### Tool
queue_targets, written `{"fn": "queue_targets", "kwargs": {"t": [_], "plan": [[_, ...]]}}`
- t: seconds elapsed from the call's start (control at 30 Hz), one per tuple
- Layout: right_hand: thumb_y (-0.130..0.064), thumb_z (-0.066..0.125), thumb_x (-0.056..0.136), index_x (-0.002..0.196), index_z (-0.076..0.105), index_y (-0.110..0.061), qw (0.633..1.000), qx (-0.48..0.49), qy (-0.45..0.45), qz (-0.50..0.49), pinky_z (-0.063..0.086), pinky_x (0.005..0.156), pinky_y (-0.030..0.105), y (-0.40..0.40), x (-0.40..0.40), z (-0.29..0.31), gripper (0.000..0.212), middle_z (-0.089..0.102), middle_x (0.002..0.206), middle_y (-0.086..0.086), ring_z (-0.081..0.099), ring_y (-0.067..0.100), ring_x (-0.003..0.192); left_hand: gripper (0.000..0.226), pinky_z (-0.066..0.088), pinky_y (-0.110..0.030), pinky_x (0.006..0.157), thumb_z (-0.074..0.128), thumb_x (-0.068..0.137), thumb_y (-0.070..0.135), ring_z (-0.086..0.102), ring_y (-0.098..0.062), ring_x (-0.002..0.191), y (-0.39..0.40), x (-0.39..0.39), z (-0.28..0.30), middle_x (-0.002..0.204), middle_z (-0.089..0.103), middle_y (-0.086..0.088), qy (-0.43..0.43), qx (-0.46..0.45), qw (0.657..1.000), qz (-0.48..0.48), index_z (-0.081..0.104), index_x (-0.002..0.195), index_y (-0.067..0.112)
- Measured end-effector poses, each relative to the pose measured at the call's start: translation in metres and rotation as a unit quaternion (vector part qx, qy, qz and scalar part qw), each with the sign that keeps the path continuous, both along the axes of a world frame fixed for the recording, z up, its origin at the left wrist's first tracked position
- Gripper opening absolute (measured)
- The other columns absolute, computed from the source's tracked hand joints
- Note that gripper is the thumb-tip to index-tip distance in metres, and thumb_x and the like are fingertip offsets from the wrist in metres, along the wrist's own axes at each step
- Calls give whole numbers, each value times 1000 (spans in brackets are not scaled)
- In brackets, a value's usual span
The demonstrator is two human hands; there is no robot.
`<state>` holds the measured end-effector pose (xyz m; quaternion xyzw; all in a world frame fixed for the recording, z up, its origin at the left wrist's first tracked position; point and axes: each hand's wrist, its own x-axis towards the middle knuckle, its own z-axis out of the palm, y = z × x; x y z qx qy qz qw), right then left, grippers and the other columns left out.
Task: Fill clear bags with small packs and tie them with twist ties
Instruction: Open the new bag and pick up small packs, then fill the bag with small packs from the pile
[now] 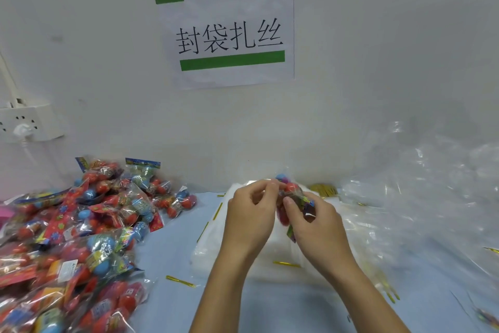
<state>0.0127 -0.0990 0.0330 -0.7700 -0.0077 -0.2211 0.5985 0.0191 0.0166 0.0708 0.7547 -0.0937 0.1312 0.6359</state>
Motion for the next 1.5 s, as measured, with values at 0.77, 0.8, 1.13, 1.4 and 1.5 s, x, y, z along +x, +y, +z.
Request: {"fn": "queue_targets", "kwargs": {"t": [0.77, 0.8, 1.13, 1.4, 1.5], "plan": [[-32, 61, 98, 77, 70, -23, 999, 16, 37, -22, 59, 72, 43, 0, 8, -4, 25, 75, 73, -3, 73, 19, 72, 46, 35, -49, 111, 43, 102, 23, 36, -41, 136, 143, 135, -61, 151, 36, -14, 178, 570, 778, 193, 33, 146, 14], [-33, 60, 98, 78, 70, -23, 999, 15, 36, -22, 59, 72, 42, -1, 8, -4, 25, 75, 74, -3, 73, 18, 72, 48, 35, -49, 112, 44, 102, 23, 33, -40, 137, 145, 137, -62, 153, 33, -13, 177, 597, 759, 191, 31, 147, 14], [-38, 58, 99, 83, 71, -23, 998, 23, 60, -12, 57, 72, 31, -6, 11, -7, 25, 74, 79, -4, 72, 14, 80, 21, 48, -39, 84, 44, 97, 1, 52, -30, 112, 144, 132, -62, 121, 55, -12, 44, 595, 767, 234, 57, 113, 5], [-38, 59, 99, 94, 73, -23, 994, 70, 82, -2, 52, 56, 13, -6, 8, -5, 21, 74, 83, -10, 69, -2, 61, 29, 50, -47, 89, 41, 105, 19, 61, -38, 101, 81, 96, -1, 109, 66, -20, 36, 92, 953, 286, 61, 115, 1], [-40, 60, 98, 89, 73, -21, 992, 82, 94, 3, 60, 63, 27, -4, 4, -2, 24, 75, 80, -7, 71, 5, 60, 32, 52, -47, 94, 37, 108, 25, 64, -30, 103, 50, 63, 11, 113, 67, -12, 74, -178, 960, 204, 59, 124, 9]]}}
